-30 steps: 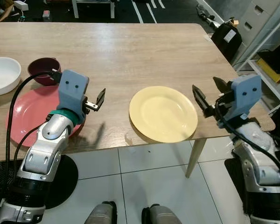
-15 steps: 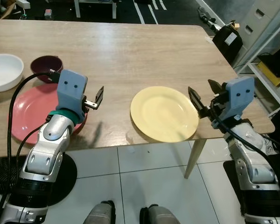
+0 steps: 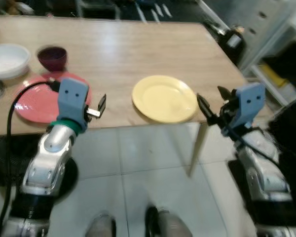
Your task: Setting the table
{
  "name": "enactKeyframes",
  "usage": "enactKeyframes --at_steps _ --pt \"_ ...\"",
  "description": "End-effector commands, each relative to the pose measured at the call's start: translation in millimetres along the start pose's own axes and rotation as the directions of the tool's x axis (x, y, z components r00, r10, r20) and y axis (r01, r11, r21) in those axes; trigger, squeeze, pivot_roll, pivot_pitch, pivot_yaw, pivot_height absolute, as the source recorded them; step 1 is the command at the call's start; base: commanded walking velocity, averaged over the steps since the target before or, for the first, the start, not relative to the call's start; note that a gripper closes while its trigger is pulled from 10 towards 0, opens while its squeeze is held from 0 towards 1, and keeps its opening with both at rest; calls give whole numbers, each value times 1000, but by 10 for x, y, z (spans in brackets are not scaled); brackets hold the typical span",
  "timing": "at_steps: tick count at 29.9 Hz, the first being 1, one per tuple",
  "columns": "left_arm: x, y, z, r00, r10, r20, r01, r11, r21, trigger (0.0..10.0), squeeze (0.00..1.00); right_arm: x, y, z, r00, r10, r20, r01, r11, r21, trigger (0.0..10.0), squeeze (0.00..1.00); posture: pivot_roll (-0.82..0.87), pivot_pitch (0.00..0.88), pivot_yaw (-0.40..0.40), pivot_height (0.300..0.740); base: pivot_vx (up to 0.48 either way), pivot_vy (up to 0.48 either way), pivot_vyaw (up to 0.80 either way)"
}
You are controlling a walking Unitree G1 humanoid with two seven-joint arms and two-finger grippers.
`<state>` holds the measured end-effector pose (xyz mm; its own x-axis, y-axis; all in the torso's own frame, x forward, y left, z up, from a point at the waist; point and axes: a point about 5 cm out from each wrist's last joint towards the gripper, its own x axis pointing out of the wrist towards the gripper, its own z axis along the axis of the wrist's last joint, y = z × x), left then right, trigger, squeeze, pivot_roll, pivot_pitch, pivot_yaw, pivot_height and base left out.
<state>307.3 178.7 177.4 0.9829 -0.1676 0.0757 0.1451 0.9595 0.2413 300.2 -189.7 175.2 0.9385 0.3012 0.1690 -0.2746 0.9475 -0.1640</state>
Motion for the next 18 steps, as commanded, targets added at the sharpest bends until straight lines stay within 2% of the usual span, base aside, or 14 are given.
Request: enactKeyframes --at_steps 1,18 --pt "-19 -5 -18 1000 5 -9 -5 1000 4 10000 0 9 -23 -22 1000 -6 -6 6 1000 0 10000 0 39 0 -70 740 -356 0 0" --pt "-19 -33 0 1000 10 -3 -10 1000 -8 10000 0 49 -56 -44 999 -31 -16 31 999 -13 10000 0 28 2 -66 740 -365 0 0"
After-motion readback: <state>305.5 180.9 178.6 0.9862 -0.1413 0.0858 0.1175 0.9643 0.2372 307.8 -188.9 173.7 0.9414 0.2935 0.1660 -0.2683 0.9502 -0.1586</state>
